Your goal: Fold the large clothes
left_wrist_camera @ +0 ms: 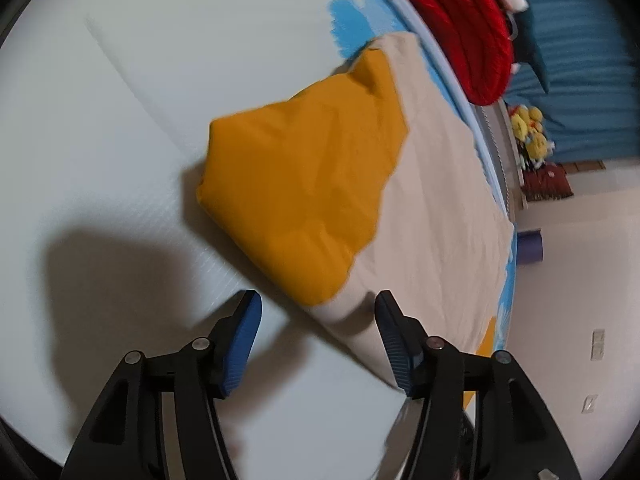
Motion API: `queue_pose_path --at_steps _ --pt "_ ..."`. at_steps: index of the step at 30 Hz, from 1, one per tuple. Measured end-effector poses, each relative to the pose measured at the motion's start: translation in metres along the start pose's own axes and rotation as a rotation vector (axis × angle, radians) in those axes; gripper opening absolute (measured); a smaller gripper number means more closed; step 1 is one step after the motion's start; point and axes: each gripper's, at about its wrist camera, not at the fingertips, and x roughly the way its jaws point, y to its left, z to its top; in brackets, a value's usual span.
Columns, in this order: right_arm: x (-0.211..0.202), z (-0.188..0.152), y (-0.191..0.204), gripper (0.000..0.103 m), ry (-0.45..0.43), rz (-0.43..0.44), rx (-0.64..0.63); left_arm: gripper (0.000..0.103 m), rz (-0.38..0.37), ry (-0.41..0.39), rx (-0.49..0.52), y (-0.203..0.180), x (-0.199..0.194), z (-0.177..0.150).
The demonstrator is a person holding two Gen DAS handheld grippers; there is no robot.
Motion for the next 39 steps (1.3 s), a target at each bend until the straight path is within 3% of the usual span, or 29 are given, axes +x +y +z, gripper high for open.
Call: queue_pose_path --at_steps 3,7,10,13,14,19,21,25,28,30,34,37,39 --pt "0.001 0.001 0.000 0.019 -0.001 0.001 -0.001 0.055 -0.034 -0.043 -0.053 0.006 0.006 0.003" --pt "0.005 0.003 -0.005 0.019 0.004 0.015 0.002 0.053 -0.038 -0.119 -0.037 -0.001 0.010 0.008" --pt "0.005 0.003 -0.006 0.019 -0.004 0.019 0.007 0.041 -0.041 -0.145 -0.052 0.000 0.017 0.009" --pt "0.002 0.003 -0.008 0.019 -0.027 0.018 0.007 0.016 -0.066 -0.133 -0.039 0.001 0.017 0.013" --pt "-0.001 0.003 -0.008 0.019 -0.041 0.018 0.012 0.012 -0.060 -0.135 -0.023 -0.002 0.014 0.013" --pt "-0.031 0.003 0.000 0.019 -0.183 -0.065 0.026 0.007 0.020 -0.242 0.137 -0.048 -0.036 0.004" --pt "-0.047 0.004 0.005 0.019 -0.251 -0.094 0.061 0.007 0.086 -0.268 0.225 -0.068 -0.059 0.000" --pt "-0.067 0.002 0.029 0.019 -0.314 -0.085 0.083 0.007 0.217 -0.300 0.384 -0.101 -0.108 -0.013" --pt "-0.076 -0.001 0.061 0.019 -0.353 -0.065 0.030 0.007 0.260 -0.328 0.517 -0.114 -0.136 -0.026" --pt "-0.064 -0.001 0.079 0.019 -0.292 -0.012 0.011 0.007 0.272 -0.344 0.609 -0.119 -0.143 -0.035" --pt "0.000 0.002 0.101 0.019 0.057 0.128 -0.065 0.007 0.301 -0.362 0.728 -0.119 -0.126 -0.050" --pt "-0.003 0.020 0.088 0.019 0.128 0.175 -0.039 0.007 0.240 -0.354 0.706 -0.127 -0.123 -0.052" --pt "-0.026 0.042 0.073 0.019 0.102 0.189 -0.034 0.007 0.217 -0.366 0.733 -0.140 -0.118 -0.056"
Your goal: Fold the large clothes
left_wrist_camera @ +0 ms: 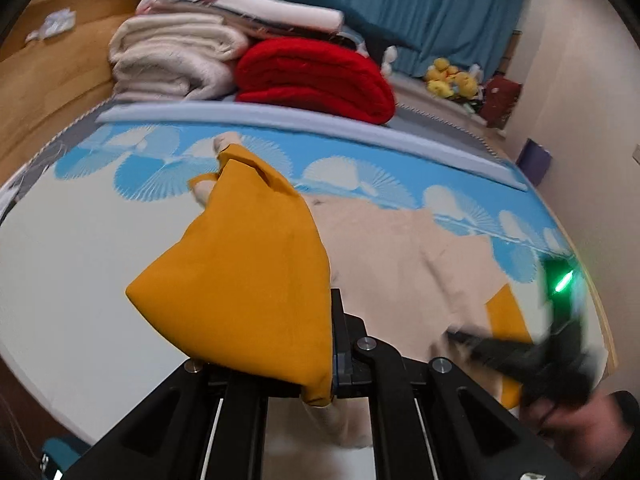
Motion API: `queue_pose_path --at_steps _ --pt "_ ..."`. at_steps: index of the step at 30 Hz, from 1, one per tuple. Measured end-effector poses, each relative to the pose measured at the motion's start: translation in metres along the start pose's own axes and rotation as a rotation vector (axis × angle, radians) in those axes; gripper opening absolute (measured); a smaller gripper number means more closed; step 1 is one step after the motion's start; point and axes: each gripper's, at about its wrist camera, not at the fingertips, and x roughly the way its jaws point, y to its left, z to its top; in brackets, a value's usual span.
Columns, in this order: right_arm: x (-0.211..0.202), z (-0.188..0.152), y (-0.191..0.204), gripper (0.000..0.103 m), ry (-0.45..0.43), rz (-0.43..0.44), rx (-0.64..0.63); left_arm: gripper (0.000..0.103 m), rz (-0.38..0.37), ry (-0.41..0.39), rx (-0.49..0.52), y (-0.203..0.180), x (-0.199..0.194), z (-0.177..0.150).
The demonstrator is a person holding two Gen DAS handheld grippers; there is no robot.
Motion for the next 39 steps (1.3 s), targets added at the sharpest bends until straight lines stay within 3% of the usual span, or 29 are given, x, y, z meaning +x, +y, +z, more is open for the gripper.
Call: queue_pose_path --at_steps 5,7,8,9,12,16,21,25,26,31,33,36,39 --pt "-0.090 0.048 -0.033 0.024 -0.228 -0.009 -0.142 0.006 -0.104 -0.005 0.078 -0.053 0.007 0.000" --pt "-0.129 0.056 -0.050 0.039 -0.359 -0.043 -0.229 0.006 -0.150 0.001 0.133 -0.081 0.014 -0.003" --pt "-0.143 0.057 -0.058 0.054 -0.418 -0.074 -0.258 0.006 -0.178 0.009 0.158 -0.095 0.018 -0.005" --pt "-0.154 0.053 -0.067 0.062 -0.471 -0.107 -0.269 0.006 -0.209 0.026 0.188 -0.110 0.025 -0.007" --pt "-0.177 0.036 -0.103 0.062 -0.613 -0.207 -0.140 0.006 -0.279 0.087 0.268 -0.149 0.047 -0.018" --pt "-0.203 0.036 -0.130 0.063 -0.687 -0.172 -0.014 0.006 -0.354 0.239 0.329 -0.191 0.085 -0.043" --pt "-0.191 0.031 -0.145 0.064 -0.583 -0.134 -0.030 0.010 -0.339 0.405 0.340 -0.211 0.121 -0.068" --pt "-0.180 0.027 -0.164 0.064 -0.495 -0.076 0.001 0.042 -0.418 0.503 0.258 -0.207 0.124 -0.070" --pt "-0.175 0.028 -0.167 0.064 -0.471 -0.053 0.018 0.048 -0.454 0.511 0.250 -0.207 0.119 -0.068" --pt "-0.150 0.030 -0.174 0.068 -0.366 0.066 0.073 0.055 -0.634 0.458 0.212 -0.188 0.083 -0.039" --pt "-0.137 0.032 -0.174 0.068 -0.315 0.121 0.100 0.055 -0.602 0.385 0.166 -0.170 0.075 -0.024" --pt "-0.118 0.031 -0.170 0.069 -0.258 0.155 0.119 0.055 -0.396 0.288 0.123 -0.135 0.074 -0.011" --pt "-0.094 0.033 -0.167 0.070 -0.181 0.198 0.143 0.055 -0.264 0.258 0.055 -0.109 0.080 -0.008"
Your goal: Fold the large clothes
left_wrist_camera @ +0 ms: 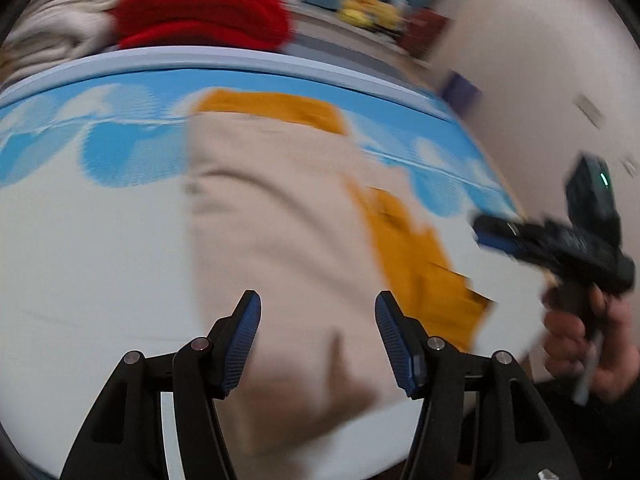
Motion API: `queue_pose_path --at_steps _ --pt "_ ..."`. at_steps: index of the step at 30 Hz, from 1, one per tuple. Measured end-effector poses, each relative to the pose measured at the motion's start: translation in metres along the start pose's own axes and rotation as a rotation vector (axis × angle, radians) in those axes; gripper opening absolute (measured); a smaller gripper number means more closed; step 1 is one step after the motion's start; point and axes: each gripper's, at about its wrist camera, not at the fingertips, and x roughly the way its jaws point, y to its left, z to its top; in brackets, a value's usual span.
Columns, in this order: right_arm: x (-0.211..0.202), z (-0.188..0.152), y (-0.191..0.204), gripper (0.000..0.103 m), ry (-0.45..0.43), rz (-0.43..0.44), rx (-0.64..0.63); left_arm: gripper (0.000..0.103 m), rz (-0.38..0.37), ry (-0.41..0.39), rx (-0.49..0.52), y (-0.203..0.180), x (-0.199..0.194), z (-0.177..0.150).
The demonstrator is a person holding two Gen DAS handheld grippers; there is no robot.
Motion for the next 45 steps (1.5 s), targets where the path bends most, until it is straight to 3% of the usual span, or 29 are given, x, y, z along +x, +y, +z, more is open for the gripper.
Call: queue_pose_path --at_steps 3,7,11,14,17,19,20,21,23,26,30,34,37,39,42,45 --pt "0.025 -0.006 -0.002 0.071 0.094 0.028 0.029 0.054 0.005 0.015 -0.079 0.017 0.002 0.001" --pt "0.061 -0.018 -0.006 0.071 0.225 0.019 0.064 0.054 0.041 0.020 -0.057 0.029 -0.006 -0.006" --pt "0.090 -0.034 -0.012 0.071 0.336 -0.080 0.078 0.054 0.078 0.027 -0.020 0.024 -0.003 -0.006" --pt "0.104 -0.043 -0.019 0.071 0.384 -0.105 0.119 0.054 0.093 0.031 -0.019 0.026 -0.002 -0.005" --pt "0.105 -0.046 -0.021 0.071 0.384 -0.124 0.139 0.054 0.099 0.033 -0.027 0.027 0.000 -0.005" --pt "0.104 -0.047 -0.017 0.063 0.381 -0.102 0.123 0.054 0.104 0.032 -0.025 0.027 0.001 -0.004" --pt "0.102 -0.048 -0.013 0.034 0.382 -0.074 0.102 0.054 0.107 0.029 -0.027 0.027 0.001 -0.003" --pt "0.099 -0.048 -0.008 0.015 0.380 -0.037 0.074 0.054 0.110 0.024 -0.032 0.027 0.000 -0.003" --pt "0.085 -0.041 0.007 0.011 0.329 -0.005 0.008 0.054 0.109 0.014 -0.044 0.027 -0.001 -0.001" --pt "0.038 -0.026 0.021 0.010 0.177 0.158 -0.067 0.054 0.086 -0.002 -0.065 0.028 -0.005 0.003" --pt "-0.012 -0.029 0.006 0.009 0.073 0.191 -0.111 0.054 0.046 -0.001 -0.064 0.024 -0.006 0.004" --pt "-0.040 -0.040 -0.030 0.009 0.063 0.126 -0.111 0.054 -0.059 0.090 -0.030 0.013 0.010 0.002" --pt "-0.030 -0.050 -0.069 0.009 0.174 0.000 -0.054 0.054 -0.131 0.222 0.008 0.001 0.032 -0.007" --pt "-0.013 -0.058 -0.089 0.009 0.246 -0.063 -0.021 0.054 -0.091 0.321 0.070 -0.007 0.052 -0.018" --pt "0.007 -0.063 -0.101 0.010 0.299 -0.086 -0.005 0.056 0.022 0.434 0.139 -0.011 0.084 -0.041" --pt "0.027 -0.064 -0.102 0.010 0.356 -0.144 -0.022 0.056 0.024 0.429 0.155 -0.013 0.087 -0.043"
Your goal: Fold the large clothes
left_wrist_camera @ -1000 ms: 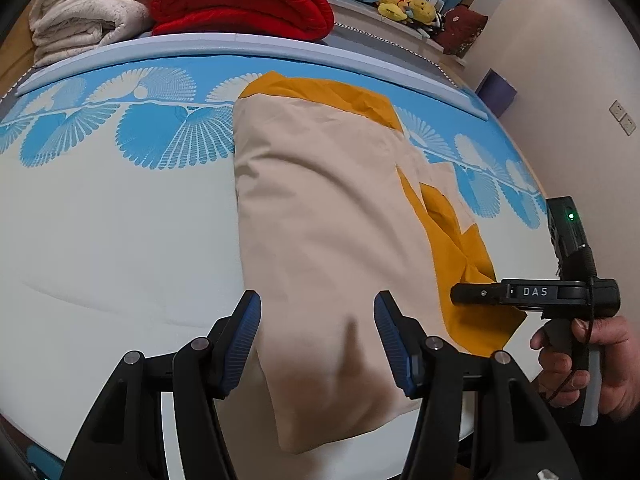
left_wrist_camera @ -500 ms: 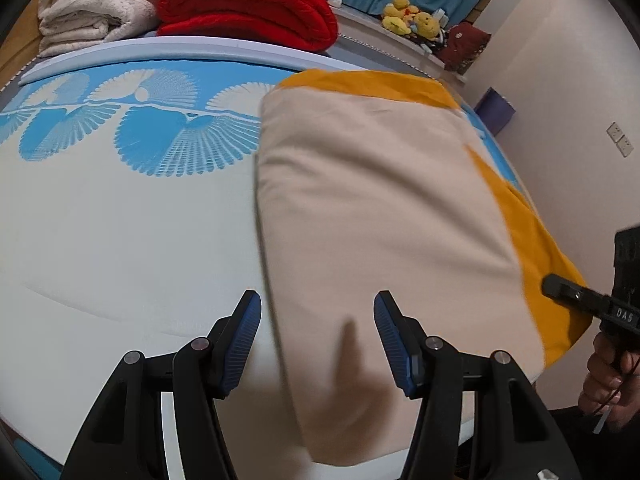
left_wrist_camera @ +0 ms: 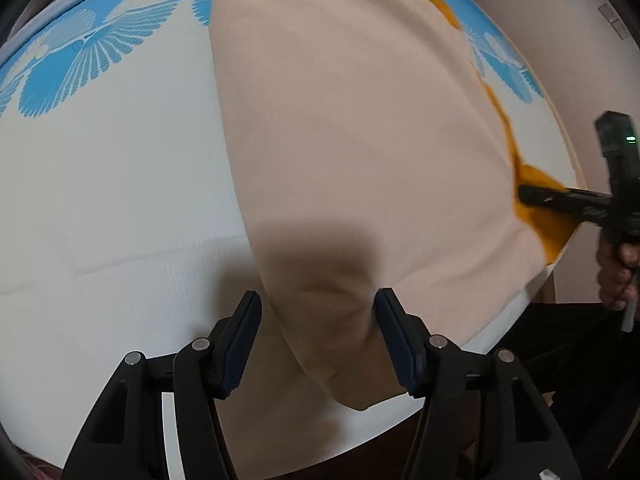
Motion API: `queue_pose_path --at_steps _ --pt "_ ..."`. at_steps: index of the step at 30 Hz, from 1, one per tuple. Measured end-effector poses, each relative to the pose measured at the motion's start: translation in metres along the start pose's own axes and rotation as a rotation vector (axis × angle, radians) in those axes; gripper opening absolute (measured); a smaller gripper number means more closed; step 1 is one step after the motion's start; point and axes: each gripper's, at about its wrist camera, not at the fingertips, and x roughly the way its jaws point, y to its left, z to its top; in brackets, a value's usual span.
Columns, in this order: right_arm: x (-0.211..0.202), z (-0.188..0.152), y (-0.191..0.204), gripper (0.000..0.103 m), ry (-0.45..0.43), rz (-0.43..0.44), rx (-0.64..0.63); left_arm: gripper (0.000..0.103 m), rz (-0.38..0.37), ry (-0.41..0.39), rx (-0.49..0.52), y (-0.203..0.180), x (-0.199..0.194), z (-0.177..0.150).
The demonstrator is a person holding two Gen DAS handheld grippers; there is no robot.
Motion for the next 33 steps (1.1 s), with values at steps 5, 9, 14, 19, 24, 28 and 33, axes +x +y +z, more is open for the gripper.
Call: queue_pose_path --at_steps 5,9,14,19,24,28,33 --pt "0.020 0.007 0.012 0.010 0.045 -0.090 -0.037 0.056 0.018 0.013 0.052 -0.007 0.001 -0.004" --pt "0.029 0.003 0.014 0.012 0.088 -0.114 -0.065 0.056 0.014 0.037 0.057 -0.008 0.002 -0.002" --pt "0.033 -0.011 0.004 0.037 0.192 -0.174 -0.063 0.058 0.025 0.084 0.128 -0.017 -0.004 -0.006" --pt "-0.008 -0.004 0.000 0.037 0.058 -0.177 -0.053 0.055 0.005 -0.013 0.150 -0.007 -0.047 -0.003" --pt "-0.067 0.023 0.003 0.050 -0.236 0.079 0.035 0.058 -0.104 -0.157 -0.036 0.035 -0.074 0.033" --pt "-0.036 0.031 0.004 0.062 -0.159 0.118 0.082 0.059 -0.164 -0.133 -0.177 0.062 -0.046 0.064" --pt "0.025 0.043 0.001 0.063 0.001 0.090 0.085 0.062 -0.269 -0.065 -0.337 0.080 0.001 0.082"
